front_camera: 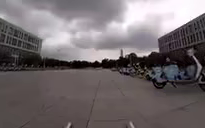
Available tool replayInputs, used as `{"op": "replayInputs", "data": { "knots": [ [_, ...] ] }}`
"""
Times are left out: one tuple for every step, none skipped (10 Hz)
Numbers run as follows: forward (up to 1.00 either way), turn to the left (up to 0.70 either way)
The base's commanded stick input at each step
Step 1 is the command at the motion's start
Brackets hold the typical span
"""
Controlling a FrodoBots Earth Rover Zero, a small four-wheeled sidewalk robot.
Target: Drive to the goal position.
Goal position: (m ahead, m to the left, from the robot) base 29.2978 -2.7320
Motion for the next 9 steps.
{"op": "replayInputs", "data": {
  "knots": [
    [0.50, -0.02],
    [0.50, -0.07],
    [0.50, -0.15],
    [0.50, -0.20],
    [0.50, -0.01],
    [0.50, 0.01],
    [0.50, 0.01],
    [0.50, 0.01],
    [0.50, 0.01]
  ]
}}
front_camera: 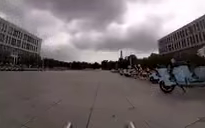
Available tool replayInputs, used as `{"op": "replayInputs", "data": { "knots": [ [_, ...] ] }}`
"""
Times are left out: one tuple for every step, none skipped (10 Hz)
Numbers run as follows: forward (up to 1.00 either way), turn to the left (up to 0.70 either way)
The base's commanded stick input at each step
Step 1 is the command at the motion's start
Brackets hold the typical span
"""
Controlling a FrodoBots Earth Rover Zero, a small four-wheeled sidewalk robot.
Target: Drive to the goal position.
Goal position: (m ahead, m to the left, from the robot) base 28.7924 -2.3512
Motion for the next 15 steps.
{"op": "replayInputs", "data": {
  "knots": [
    [0.50, 0.01],
    [0.50, -0.01],
    [0.50, -0.03],
    [0.50, -0.02],
    [0.50, 0.01],
    [0.50, 0.01],
    [0.50, 0.01],
    [0.50, 0.01],
    [0.50, 0.01],
    [0.50, 0.01],
    [0.50, 0.01],
    [0.50, 0.01],
    [0.50, 0.01],
    [0.50, 0.01],
    [0.50, 0.01]
  ]
}}
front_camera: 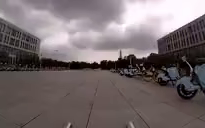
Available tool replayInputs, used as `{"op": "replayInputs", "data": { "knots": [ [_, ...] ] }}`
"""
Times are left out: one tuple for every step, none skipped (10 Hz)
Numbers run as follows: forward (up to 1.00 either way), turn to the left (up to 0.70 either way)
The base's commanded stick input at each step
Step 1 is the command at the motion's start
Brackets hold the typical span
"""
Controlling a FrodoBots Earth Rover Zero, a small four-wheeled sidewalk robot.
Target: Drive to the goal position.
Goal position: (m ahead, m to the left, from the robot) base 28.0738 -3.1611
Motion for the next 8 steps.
{"op": "replayInputs", "data": {
  "knots": [
    [0.50, 0.01],
    [0.50, 0.01],
    [0.50, 0.01],
    [0.50, 0.01],
    [0.50, 0.01],
    [0.50, 0.01],
    [0.50, 0.01],
    [0.50, 0.01]
  ]
}}
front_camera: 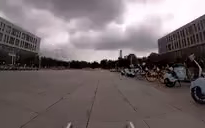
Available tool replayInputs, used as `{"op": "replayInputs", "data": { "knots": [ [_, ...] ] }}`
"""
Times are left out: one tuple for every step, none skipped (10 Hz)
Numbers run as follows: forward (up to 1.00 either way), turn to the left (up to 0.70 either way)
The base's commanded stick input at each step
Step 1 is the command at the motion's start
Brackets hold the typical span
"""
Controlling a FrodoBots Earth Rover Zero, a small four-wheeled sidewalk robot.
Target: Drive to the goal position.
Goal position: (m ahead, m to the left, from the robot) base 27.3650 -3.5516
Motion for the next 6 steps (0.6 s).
{"op": "replayInputs", "data": {
  "knots": [
    [0.50, 0.01],
    [0.50, 0.01],
    [0.50, 0.01],
    [0.50, 0.01],
    [0.50, 0.01],
    [0.50, 0.01]
  ]
}}
